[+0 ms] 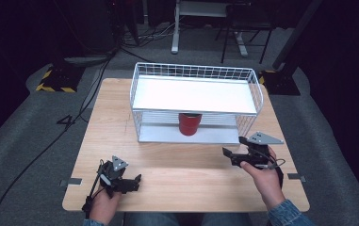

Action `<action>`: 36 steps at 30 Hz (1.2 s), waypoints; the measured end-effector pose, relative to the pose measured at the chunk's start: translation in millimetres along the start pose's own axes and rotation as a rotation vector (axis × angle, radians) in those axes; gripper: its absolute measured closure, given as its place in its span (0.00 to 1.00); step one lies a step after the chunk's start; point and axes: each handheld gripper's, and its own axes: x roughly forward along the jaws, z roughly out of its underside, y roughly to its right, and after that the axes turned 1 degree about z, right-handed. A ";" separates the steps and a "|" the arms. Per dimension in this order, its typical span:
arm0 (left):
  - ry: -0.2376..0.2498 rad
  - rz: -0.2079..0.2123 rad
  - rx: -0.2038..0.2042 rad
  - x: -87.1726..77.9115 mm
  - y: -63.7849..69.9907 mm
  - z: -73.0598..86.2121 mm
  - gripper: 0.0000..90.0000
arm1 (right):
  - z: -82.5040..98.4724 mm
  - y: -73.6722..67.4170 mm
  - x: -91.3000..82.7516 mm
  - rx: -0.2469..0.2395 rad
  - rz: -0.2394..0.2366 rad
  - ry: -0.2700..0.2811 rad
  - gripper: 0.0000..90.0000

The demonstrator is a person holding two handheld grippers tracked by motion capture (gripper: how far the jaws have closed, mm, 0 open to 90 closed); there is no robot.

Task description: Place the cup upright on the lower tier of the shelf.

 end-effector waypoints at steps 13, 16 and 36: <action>-0.001 0.000 0.001 0.4 -0.2 -0.7 0.00 | 39.4 15.9 -45.8 -0.022 -0.011 -0.019 0.17; -0.001 0.001 0.000 0.5 -0.1 -0.6 0.00 | 48.6 18.3 -52.4 -0.024 -0.017 -0.030 0.17; -0.002 0.001 -0.001 0.8 -0.1 -1.1 0.00 | 105.7 29.9 -44.2 0.023 0.030 -0.140 0.18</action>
